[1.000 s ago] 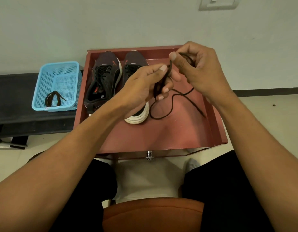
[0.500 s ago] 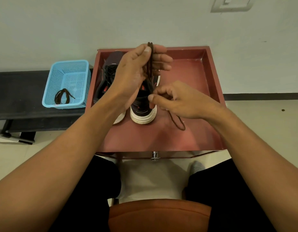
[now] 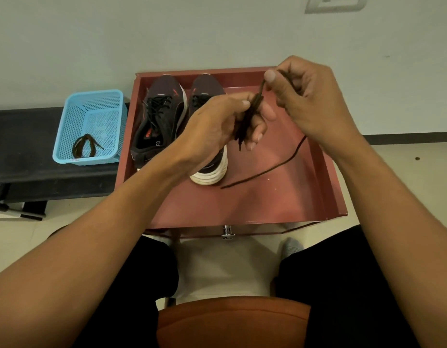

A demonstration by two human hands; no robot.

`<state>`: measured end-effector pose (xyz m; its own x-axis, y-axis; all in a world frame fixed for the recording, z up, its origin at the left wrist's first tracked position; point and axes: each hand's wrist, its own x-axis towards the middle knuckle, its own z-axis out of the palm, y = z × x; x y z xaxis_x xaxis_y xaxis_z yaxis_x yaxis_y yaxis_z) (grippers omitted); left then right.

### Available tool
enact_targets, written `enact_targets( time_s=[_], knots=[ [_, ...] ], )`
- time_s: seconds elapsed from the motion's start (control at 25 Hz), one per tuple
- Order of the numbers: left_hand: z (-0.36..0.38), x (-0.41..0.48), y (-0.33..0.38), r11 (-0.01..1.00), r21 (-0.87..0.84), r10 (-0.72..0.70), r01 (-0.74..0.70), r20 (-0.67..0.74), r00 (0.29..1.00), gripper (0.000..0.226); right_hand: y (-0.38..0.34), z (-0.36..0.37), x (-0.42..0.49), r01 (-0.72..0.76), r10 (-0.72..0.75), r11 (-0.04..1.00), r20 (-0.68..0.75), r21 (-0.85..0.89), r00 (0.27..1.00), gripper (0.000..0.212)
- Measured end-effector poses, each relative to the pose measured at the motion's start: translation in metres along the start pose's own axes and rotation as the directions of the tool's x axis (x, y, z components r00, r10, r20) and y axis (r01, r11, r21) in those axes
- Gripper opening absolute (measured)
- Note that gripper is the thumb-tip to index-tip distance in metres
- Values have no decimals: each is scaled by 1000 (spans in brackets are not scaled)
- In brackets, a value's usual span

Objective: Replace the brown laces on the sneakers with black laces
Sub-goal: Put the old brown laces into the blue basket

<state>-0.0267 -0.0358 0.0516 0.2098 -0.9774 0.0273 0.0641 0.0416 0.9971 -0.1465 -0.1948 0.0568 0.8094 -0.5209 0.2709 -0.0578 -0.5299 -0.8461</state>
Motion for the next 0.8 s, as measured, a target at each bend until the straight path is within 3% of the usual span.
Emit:
enact_targets(
  time_s=[0.2,0.28,0.48,0.64,0.8],
  knots=[
    [-3,-4,17,951,-307,35,-40,-20,999,65,9,17,-4,-89,97,995,218,-47,971,29],
    [-8,-5,24,920,-384,56,-77,-67,996,77,5,26,-8,-84,128,986,324,-146,937,36],
    [-21,-4,24,944,-302,55,-132,-252,966,87,-18,52,-22,12,72,988,538,-151,840,47],
    [-29,-2,12,1000,-6,26,-30,-318,948,85,-33,41,-22,17,12,998,459,-59,888,41],
    [-25,-4,8,983,141,-87,118,-205,975,95,-38,13,-13,43,-46,999,141,22,989,36]
  ],
)
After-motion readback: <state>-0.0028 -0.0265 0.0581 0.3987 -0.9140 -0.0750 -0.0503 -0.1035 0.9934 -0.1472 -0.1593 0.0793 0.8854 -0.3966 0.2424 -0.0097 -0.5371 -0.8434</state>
